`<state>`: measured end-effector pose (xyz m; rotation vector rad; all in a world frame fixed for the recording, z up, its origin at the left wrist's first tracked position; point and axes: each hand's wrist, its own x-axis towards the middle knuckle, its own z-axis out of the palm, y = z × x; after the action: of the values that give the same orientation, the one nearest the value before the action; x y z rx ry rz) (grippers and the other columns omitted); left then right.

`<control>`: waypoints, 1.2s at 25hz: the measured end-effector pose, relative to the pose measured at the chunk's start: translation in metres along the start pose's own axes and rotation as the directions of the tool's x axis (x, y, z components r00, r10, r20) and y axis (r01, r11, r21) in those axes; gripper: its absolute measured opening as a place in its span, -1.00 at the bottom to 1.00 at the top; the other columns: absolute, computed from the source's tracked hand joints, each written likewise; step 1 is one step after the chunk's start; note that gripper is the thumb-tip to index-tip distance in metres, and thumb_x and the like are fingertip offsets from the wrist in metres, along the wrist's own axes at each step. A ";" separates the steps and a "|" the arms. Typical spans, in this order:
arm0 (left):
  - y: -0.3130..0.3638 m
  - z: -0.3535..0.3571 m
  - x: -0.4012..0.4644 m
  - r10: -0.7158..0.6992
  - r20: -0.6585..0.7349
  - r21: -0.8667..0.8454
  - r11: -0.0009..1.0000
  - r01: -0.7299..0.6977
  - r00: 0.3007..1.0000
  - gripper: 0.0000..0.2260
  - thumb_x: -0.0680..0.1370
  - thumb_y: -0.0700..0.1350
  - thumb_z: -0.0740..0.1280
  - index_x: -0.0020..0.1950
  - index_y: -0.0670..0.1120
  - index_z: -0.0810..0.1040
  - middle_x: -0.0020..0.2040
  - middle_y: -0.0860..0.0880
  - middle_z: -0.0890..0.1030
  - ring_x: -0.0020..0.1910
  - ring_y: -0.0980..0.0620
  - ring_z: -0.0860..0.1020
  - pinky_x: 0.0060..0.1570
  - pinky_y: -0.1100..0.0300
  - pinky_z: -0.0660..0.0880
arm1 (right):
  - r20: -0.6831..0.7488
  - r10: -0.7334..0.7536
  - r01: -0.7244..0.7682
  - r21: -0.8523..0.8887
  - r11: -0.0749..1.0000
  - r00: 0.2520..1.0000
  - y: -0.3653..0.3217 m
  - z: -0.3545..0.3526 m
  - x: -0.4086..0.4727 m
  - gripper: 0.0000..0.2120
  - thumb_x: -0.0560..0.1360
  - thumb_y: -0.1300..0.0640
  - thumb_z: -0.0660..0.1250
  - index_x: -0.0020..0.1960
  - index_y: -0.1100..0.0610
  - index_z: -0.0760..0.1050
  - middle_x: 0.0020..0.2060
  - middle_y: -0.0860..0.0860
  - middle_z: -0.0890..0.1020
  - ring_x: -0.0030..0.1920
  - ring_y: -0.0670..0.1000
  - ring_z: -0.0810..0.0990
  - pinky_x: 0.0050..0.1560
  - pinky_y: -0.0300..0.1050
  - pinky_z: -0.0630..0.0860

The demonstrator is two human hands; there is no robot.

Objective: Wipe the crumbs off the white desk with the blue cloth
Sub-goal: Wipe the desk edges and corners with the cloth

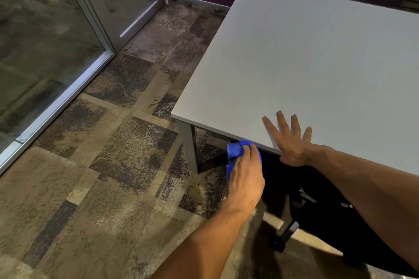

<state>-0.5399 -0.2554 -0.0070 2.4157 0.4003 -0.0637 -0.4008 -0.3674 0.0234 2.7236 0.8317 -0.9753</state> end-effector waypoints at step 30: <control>0.034 -0.240 -0.220 -0.821 -0.058 -0.983 0.146 0.110 0.568 -0.80 0.55 -0.07 0.39 0.09 -0.17 0.65 0.03 -0.24 0.70 0.01 -0.24 0.66 0.12 -0.22 0.55 | 0.192 -0.035 0.051 -0.078 0.996 0.981 -0.003 -0.041 -0.039 -0.13 0.53 0.35 0.14 0.60 -0.09 -0.31 0.58 0.12 -0.30 0.56 0.35 -0.14 0.51 0.24 0.13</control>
<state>-0.7529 -0.1861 0.2318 0.9013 1.2087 0.5560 -0.4046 -0.3709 0.0803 2.5048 0.8782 -1.1607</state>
